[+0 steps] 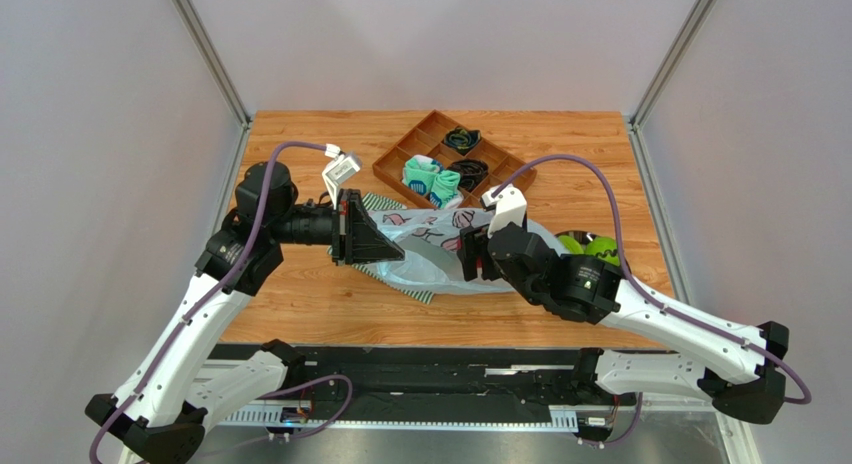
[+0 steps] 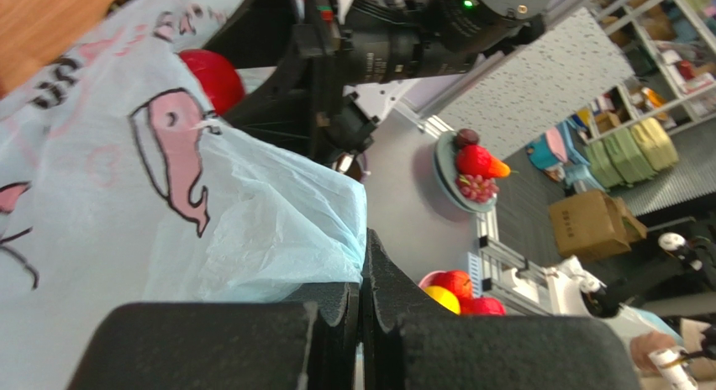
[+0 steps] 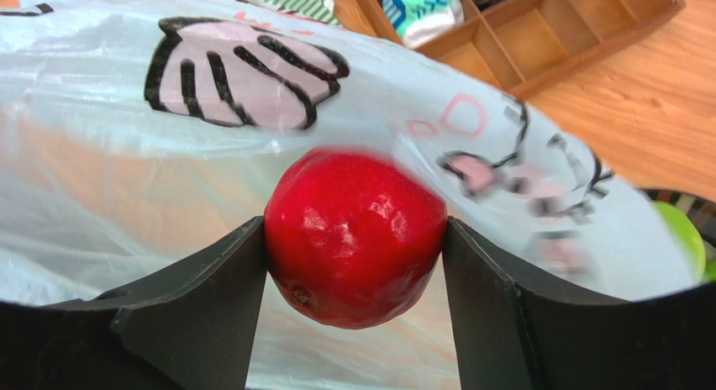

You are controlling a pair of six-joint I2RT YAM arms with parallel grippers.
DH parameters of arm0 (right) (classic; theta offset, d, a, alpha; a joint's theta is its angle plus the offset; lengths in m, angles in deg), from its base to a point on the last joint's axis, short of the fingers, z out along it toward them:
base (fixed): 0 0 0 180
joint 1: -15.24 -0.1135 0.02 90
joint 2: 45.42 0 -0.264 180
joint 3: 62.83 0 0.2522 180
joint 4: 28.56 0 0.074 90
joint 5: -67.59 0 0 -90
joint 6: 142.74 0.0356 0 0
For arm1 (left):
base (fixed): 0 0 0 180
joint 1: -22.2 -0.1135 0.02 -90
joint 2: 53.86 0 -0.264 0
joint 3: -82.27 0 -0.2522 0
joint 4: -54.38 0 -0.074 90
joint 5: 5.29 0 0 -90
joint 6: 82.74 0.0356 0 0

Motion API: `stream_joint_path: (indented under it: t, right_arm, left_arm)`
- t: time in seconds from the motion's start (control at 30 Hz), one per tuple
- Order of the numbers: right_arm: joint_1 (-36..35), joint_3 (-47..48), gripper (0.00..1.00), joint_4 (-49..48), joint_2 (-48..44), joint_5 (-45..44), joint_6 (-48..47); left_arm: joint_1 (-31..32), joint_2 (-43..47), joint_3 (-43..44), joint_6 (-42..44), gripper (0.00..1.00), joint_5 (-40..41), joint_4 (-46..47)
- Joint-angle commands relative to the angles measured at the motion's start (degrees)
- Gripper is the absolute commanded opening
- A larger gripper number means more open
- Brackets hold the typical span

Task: Place the fruits into the plastic bag

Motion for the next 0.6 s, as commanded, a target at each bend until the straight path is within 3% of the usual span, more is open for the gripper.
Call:
stream_joint_path:
  t: [0.0,0.17,0.4,0.57]
  right_arm:
    - [0.32,1.15,0.11,-11.84,2.70,0.33,-1.92]
    - [0.32,-0.52,0.12,-23.01,10.94,7.19,-0.87]
    - [2.25,-1.21,0.14,-19.95,21.68,5.79,2.90]
    - [6.82,-4.82,0.17,-15.91,22.58,4.31,6.69]
  left_arm:
    - [0.07,0.33,-2.35,-7.30,0.00,-8.09,12.34]
    - [0.25,0.06,-4.12,-10.38,0.00,-7.83,15.88]
    - [0.25,2.26,-2.80,-12.84,0.00,-5.46,20.01]
    - [0.16,3.66,-1.83,-16.71,0.00,-3.71,23.35]
